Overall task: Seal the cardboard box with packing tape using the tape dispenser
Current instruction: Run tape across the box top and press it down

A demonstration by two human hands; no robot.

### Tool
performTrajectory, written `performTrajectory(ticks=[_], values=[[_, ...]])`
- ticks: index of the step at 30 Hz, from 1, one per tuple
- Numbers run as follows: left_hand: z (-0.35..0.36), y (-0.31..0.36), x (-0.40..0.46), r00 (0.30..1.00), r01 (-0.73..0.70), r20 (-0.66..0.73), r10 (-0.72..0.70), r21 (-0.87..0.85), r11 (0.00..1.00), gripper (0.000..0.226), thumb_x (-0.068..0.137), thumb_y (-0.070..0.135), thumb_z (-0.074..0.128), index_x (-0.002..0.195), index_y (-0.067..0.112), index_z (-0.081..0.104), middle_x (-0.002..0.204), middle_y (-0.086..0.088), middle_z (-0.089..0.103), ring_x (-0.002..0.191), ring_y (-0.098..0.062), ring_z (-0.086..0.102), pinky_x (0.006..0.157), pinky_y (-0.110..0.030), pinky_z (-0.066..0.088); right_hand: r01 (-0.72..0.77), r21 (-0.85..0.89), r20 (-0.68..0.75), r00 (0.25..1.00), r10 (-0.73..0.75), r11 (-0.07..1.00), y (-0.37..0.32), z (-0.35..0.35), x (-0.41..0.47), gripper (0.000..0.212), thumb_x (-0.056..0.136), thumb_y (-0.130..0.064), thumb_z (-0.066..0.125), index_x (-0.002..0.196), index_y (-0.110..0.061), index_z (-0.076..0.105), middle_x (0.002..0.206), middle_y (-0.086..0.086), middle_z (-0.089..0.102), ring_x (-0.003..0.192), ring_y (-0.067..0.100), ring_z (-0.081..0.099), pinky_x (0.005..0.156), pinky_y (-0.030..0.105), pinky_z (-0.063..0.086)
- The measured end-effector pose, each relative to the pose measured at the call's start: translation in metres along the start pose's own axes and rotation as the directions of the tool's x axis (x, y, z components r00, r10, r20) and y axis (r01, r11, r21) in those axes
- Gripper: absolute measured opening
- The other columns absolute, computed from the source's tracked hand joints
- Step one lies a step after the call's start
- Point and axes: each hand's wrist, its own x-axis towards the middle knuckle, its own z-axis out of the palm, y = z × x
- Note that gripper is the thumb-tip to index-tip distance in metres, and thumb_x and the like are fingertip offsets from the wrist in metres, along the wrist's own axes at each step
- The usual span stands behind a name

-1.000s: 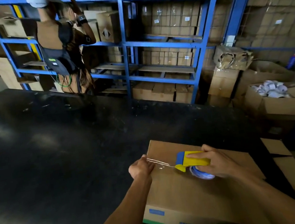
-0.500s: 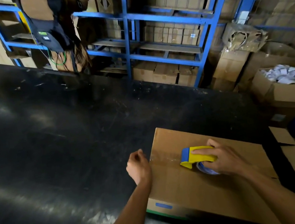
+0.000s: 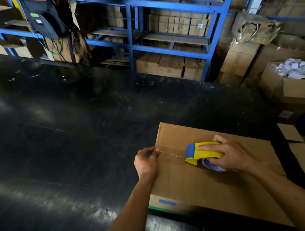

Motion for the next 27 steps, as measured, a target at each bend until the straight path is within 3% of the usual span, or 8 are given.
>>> performTrajectory(ticks=[2, 4, 7, 10, 13, 19, 24, 27], values=[[0.0, 0.002, -0.002, 1.0, -0.013, -0.004, 0.012, -0.028, 1.0, 0.016, 0.089, 0.028, 0.07, 0.102, 0.022, 0.077, 0.107, -0.001, 0.071, 0.092, -0.014, 0.065, 0.09, -0.037, 0.055, 0.003, -0.002, 0.001, 1.0, -0.003, 1.0, 0.0, -0.001, 0.0, 0.05, 0.079, -0.045, 0.065, 0.126, -0.057, 0.053, 0.094, -0.007, 0.035, 0.07, 0.009, 0.044, 0.055, 0.015, 0.028], [0.004, 0.003, -0.006, 0.983, -0.167, -0.047, 0.178, 0.167, 0.972, 0.023, 0.093, 0.02, 0.063, 0.114, 0.015, 0.073, 0.119, -0.006, 0.067, 0.102, -0.02, 0.061, 0.09, -0.033, 0.049, 0.009, -0.006, 0.006, 1.0, -0.009, 1.0, 0.001, -0.001, 0.0, 0.05, 0.08, -0.044, 0.067, 0.127, -0.056, 0.053, 0.095, -0.007, 0.035, 0.071, 0.008, 0.044, 0.055, 0.016, 0.029], [0.017, 0.0, -0.007, 0.761, -0.595, 0.188, 0.621, 0.583, 0.553, 0.049, 0.098, 0.022, 0.048, 0.146, 0.008, 0.047, 0.151, -0.015, 0.044, 0.138, -0.034, 0.039, 0.114, -0.044, 0.031, 0.005, -0.024, 0.015, 1.0, -0.005, 1.0, 0.002, 0.0, 0.002, 0.049, 0.08, -0.046, 0.064, 0.127, -0.057, 0.052, 0.095, -0.008, 0.036, 0.071, 0.008, 0.045, 0.056, 0.019, 0.03], [0.024, -0.002, -0.004, 0.61, -0.785, 0.639, 0.469, 0.57, 0.244, 0.063, 0.105, 0.046, 0.013, 0.158, 0.012, 0.011, 0.166, -0.007, 0.002, 0.153, -0.023, -0.001, 0.125, -0.041, -0.002, -0.006, -0.044, 0.057, 0.998, 0.009, 0.999, 0.0, -0.004, 0.003, 0.051, 0.082, -0.049, 0.063, 0.125, -0.067, 0.042, 0.103, -0.004, 0.044, 0.081, 0.013, 0.051, 0.062, 0.023, 0.04], [0.018, -0.008, 0.001, 0.584, -0.806, 0.759, 0.287, 0.583, 0.1, 0.064, 0.105, 0.05, 0.005, 0.157, 0.014, -0.007, 0.165, -0.003, -0.013, 0.149, -0.015, -0.019, 0.124, -0.038, -0.009, -0.033, -0.133, 0.153, 0.987, 0.053, 0.991, -0.005, -0.01, 0.003, 0.053, 0.089, -0.052, 0.056, 0.136, -0.06, 0.035, 0.132, 0.009, 0.049, 0.113, 0.026, 0.053, 0.088, 0.038, 0.05], [0.013, -0.007, 0.0, 0.575, -0.809, 0.774, 0.263, 0.585, 0.047, 0.065, 0.104, 0.051, 0.002, 0.156, 0.014, -0.012, 0.162, -0.002, -0.021, 0.149, -0.016, -0.021, 0.123, -0.037, -0.011, 0.003, -0.213, 0.207, 0.977, 0.042, 0.977, 0.0, -0.019, 0.001, 0.057, 0.088, -0.058, 0.054, 0.14, -0.059, 0.031, 0.148, 0.009, 0.043, 0.133, 0.026, 0.042, 0.102, 0.038, 0.039], [0.012, -0.007, 0.001, 0.577, -0.811, 0.779, 0.246, 0.583, 0.054, 0.064, 0.105, 0.051, 0.002, 0.155, 0.015, -0.015, 0.161, 0.0, -0.024, 0.149, -0.017, -0.022, 0.122, -0.037, -0.013, 0.04, -0.322, 0.259, 0.965, 0.047, 0.946, 0.031, -0.042, -0.018, 0.055, 0.085, -0.067, 0.048, 0.135, -0.066, 0.028, 0.137, 0.005, 0.049, 0.109, 0.016, 0.051, 0.083, 0.03, 0.041], [0.012, -0.005, 0.0, 0.573, -0.814, 0.783, 0.243, 0.577, 0.061, 0.065, 0.105, 0.051, 0.002, 0.154, 0.015, -0.017, 0.16, 0.0, -0.025, 0.147, -0.016, -0.025, 0.119, -0.035, -0.017, 0.042, -0.34, 0.297, 0.953, 0.065, 0.939, 0.043, -0.041, -0.026, 0.058, 0.082, -0.073, 0.045, 0.137, -0.066, 0.025, 0.141, 0.007, 0.045, 0.119, 0.021, 0.049, 0.086, 0.032, 0.04]])
